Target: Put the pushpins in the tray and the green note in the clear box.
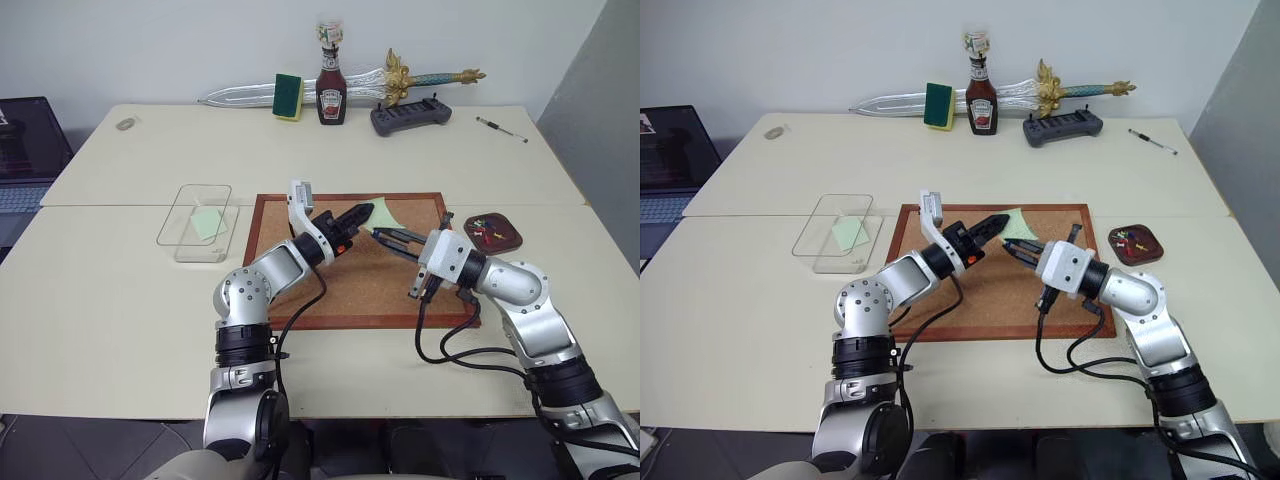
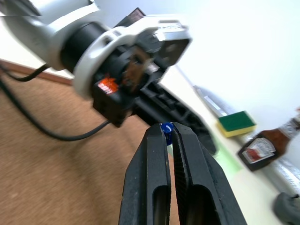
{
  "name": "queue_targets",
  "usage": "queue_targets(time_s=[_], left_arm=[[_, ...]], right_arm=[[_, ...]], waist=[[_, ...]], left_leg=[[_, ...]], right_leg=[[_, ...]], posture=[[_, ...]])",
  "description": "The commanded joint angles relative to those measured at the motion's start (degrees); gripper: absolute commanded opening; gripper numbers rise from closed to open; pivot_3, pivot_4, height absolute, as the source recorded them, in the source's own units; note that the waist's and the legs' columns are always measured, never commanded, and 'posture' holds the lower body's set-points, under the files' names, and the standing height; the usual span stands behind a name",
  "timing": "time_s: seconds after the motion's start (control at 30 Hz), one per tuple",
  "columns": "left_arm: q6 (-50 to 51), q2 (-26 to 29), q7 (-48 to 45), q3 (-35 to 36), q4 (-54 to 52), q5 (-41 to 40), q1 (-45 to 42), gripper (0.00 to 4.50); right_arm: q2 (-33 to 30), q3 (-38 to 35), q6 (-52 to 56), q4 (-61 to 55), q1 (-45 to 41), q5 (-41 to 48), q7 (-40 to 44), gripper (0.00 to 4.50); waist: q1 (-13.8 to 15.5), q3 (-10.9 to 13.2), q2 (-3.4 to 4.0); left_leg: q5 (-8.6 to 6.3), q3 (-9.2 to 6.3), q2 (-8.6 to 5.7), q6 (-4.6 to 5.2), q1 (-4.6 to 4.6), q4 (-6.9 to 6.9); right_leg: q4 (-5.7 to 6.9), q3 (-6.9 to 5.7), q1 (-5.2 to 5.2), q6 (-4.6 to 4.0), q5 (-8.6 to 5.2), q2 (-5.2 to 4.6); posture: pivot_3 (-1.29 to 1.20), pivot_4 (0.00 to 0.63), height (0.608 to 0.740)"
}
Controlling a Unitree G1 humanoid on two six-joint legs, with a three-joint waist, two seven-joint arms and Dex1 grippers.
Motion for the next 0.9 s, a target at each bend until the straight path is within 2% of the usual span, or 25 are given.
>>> queue_targets(time_s=[0.03, 0.47, 0.6, 0.7, 0.9], left_arm=[[-2.3, 0.8, 0.2, -0.7, -1.6, 0.5, -0.1, 0.05], [-8.6, 1.7, 0.9, -2.8, -0.1, 5.4, 0.7, 0.05], [-9.3, 2.8, -0.5, -4.2, -1.6, 6.5, 1.1, 0.05], [-10.1, 5.8, -3.6, -8.2, -5.8, 8.8, 2.7, 0.05], [-11.0, 8.2, -4.8, -11.2, -9.7, 10.5, 6.0, 0.05]], right_arm=[[0.6, -2.5, -1.1, -1.4, -0.9, 1.8, -1.3, 0.00], [2.5, -4.6, 5.7, -4.1, -0.1, 7.0, -3.0, 0.00], [3.2, -9.1, 14.8, -4.5, 0.6, 10.3, -7.4, 0.00], [2.2, -12.6, 19.6, -2.1, 2.5, 11.2, -9.4, 0.00], [0.9, -17.9, 23.7, 6.5, 2.9, 7.9, -16.8, 0.00]], waist=[[0.1, 0.0, -0.01], [0.2, 0.0, -0.03], [0.2, 0.0, -0.03], [0.2, 0.0, -0.03], [0.2, 0.0, -0.02]], left_leg=[[0.00, 0.00, 0.00, 0.00, 0.00, 0.00], [0.00, 0.00, 0.00, 0.00, 0.00, 0.00], [0.00, 0.00, 0.00, 0.00, -0.01, 0.00], [0.00, -0.01, -0.01, 0.00, -0.02, -0.01], [-0.01, 0.06, -0.01, 0.02, -0.03, -0.05]], right_leg=[[0.00, 0.00, 0.00, 0.00, 0.00, 0.00], [0.00, 0.00, 0.00, 0.00, 0.00, 0.00], [0.00, 0.00, 0.00, 0.00, 0.00, 0.00], [0.00, 0.00, 0.00, 0.00, 0.00, 0.00], [0.00, 0.07, -0.05, -0.01, 0.00, 0.00]], posture=[[0.00, 0.150, 0.740], [0.00, 0.150, 0.740], [0.00, 0.150, 0.740], [0.00, 0.150, 0.740], [0.00, 0.150, 0.740]])
